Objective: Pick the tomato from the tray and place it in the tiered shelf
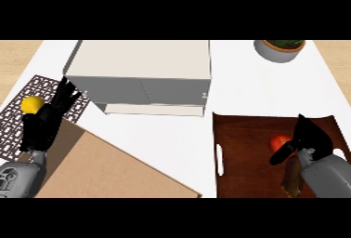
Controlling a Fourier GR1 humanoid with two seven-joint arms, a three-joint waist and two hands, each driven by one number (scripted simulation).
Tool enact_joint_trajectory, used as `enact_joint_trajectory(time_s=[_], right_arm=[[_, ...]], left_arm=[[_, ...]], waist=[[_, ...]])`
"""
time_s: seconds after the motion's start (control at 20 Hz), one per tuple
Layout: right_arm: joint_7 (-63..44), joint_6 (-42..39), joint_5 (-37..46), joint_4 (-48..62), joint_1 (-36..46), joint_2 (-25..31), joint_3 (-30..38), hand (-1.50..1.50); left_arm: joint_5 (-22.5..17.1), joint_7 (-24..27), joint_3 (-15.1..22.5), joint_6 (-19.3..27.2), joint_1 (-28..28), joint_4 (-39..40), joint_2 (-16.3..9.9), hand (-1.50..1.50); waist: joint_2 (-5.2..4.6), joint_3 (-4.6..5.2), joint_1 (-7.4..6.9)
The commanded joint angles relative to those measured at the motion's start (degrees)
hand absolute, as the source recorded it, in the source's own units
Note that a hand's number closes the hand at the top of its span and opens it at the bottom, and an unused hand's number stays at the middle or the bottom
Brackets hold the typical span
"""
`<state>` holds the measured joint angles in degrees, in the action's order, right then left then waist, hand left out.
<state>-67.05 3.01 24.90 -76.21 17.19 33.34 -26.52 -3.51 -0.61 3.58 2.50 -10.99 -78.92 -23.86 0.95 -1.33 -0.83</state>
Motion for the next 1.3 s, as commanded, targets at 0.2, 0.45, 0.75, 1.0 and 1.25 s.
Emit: enact_joint_trajectory(time_s=[0.2,0.45,0.75,1.0,1.25], right_arm=[[-7.95,-1.58,1.99,3.79,1.99,-3.62,0.62,-1.50],[-5.27,-1.72,2.79,7.00,1.20,-4.32,1.42,-1.50],[0.63,-1.42,5.07,9.62,1.20,-6.66,0.22,1.50],[2.28,1.24,6.95,12.15,3.36,-8.60,1.68,1.50],[2.83,3.15,11.34,13.63,3.13,-6.82,2.08,1.50]], left_arm=[[-0.80,-2.69,5.42,-1.63,5.79,2.08,6.55,0.00],[-0.45,-3.26,5.20,-2.08,5.14,1.97,6.13,0.00],[-1.12,-2.40,4.37,-3.45,7.73,0.49,5.26,0.00],[-1.20,-1.52,4.14,-3.78,7.12,2.73,5.93,0.00],[0.19,-1.82,4.99,-2.18,7.23,1.46,6.80,0.00]], waist=[[-1.07,1.45,0.29],[-1.09,1.43,0.85],[-1.07,1.37,-0.18],[-1.33,1.39,-0.01],[-1.20,1.39,0.42]])
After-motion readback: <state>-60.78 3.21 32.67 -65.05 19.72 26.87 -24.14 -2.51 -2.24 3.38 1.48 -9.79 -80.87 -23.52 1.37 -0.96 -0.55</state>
